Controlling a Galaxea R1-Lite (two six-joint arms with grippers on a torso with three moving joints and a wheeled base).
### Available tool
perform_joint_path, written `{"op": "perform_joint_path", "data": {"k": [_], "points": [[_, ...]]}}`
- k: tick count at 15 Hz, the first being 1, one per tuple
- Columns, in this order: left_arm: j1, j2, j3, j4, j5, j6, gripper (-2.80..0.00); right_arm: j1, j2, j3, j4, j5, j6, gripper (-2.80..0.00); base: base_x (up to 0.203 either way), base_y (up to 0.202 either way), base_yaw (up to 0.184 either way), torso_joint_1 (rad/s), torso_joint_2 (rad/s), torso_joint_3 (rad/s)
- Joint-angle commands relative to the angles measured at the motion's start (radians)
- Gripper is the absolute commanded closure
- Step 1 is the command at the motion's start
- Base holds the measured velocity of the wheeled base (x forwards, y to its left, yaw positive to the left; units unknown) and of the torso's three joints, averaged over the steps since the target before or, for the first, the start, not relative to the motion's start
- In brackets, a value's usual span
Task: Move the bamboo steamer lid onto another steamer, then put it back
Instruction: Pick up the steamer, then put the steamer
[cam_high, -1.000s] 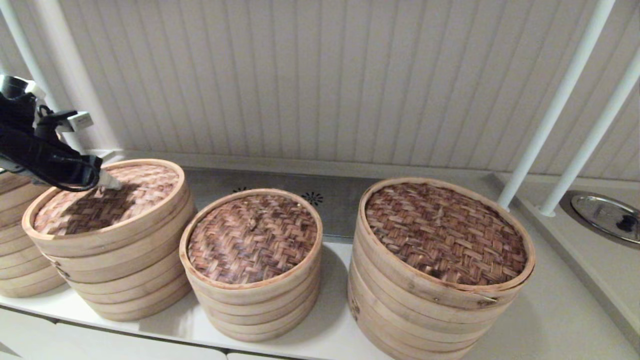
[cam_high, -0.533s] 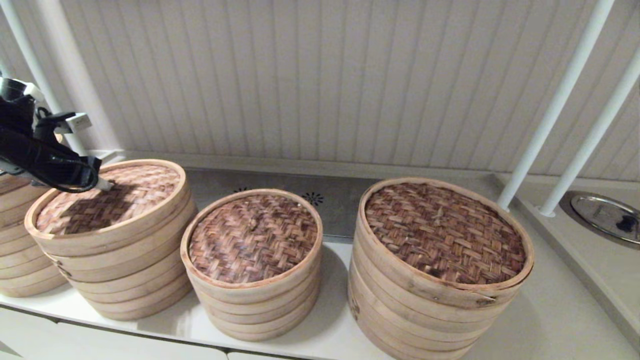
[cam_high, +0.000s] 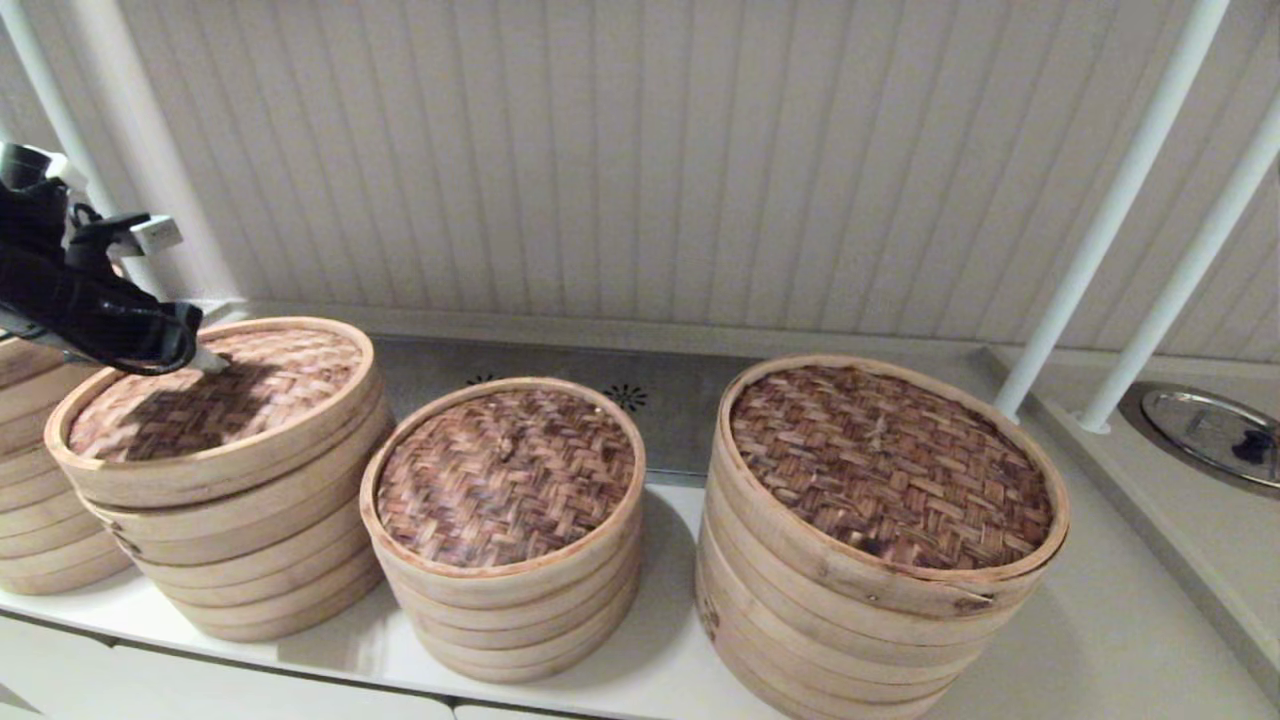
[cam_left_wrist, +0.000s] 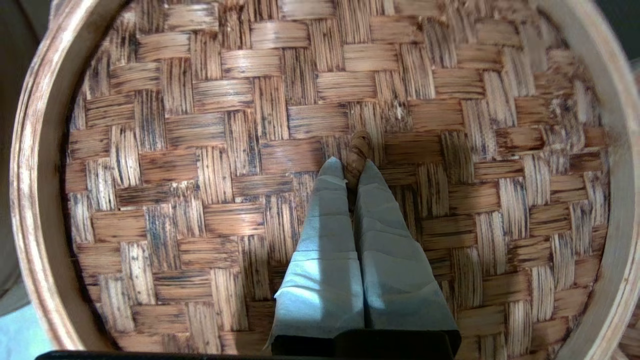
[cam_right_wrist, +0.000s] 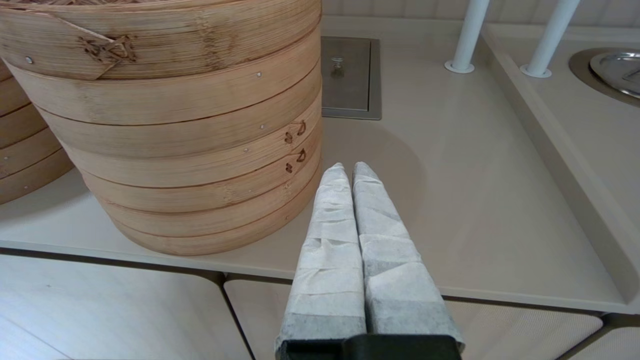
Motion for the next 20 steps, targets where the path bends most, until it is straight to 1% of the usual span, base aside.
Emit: {"op": "perform_joint_path", "data": {"k": [1,5,7,8,10,13,17,20], "points": [[0.001,-0.021,-0.006,-0.002,-0.001,0.002,0.0,0.0,0.0,0.0,0.0,0.001,0.0,0.0,0.0,0.0,0.0,0.0,0.0,0.0],[0.0,-0.048,-0.004,0.001,-0.009,-0.001,0.0,0.0,0.0,0.0,0.0,0.001,0.002,0.0,0.0,0.0,0.0,0.0,0.0,0.0],[-0.003,-0.06,-0.004,0.002,-0.038,-0.005,0.0,0.0,0.0,0.0,0.0,0.0,0.0,0.0,0.0,0.0,0.0,0.0,0.0,0.0],[-0.012,-0.073,-0.004,0.003,-0.053,-0.012,0.0,0.0,0.0,0.0,0.001,0.0,0.0,0.0,0.0,0.0,0.0,0.0,0.0,0.0],[-0.037,-0.091,-0.004,0.003,-0.056,-0.044,0.0,0.0,0.0,0.0,0.001,0.0,0.0,0.0,0.0,0.0,0.0,0.0,0.0,0.0],[-0.093,-0.129,0.006,0.004,-0.057,-0.075,0.0,0.0,0.0,0.0,0.0,0.001,0.002,0.0,0.0,0.0,0.0,0.0,0.0,0.0],[-0.213,-0.177,0.02,0.007,-0.056,-0.122,0.0,0.0,0.0,0.0,0.0,0.0,0.0,0.0,0.0,0.0,0.0,0.0,0.0,0.0],[-0.287,-0.19,0.027,0.006,-0.051,-0.149,0.0,0.0,0.0,0.0,0.0,0.001,0.0,0.0,0.0,0.0,0.0,0.0,0.0,0.0]]}}
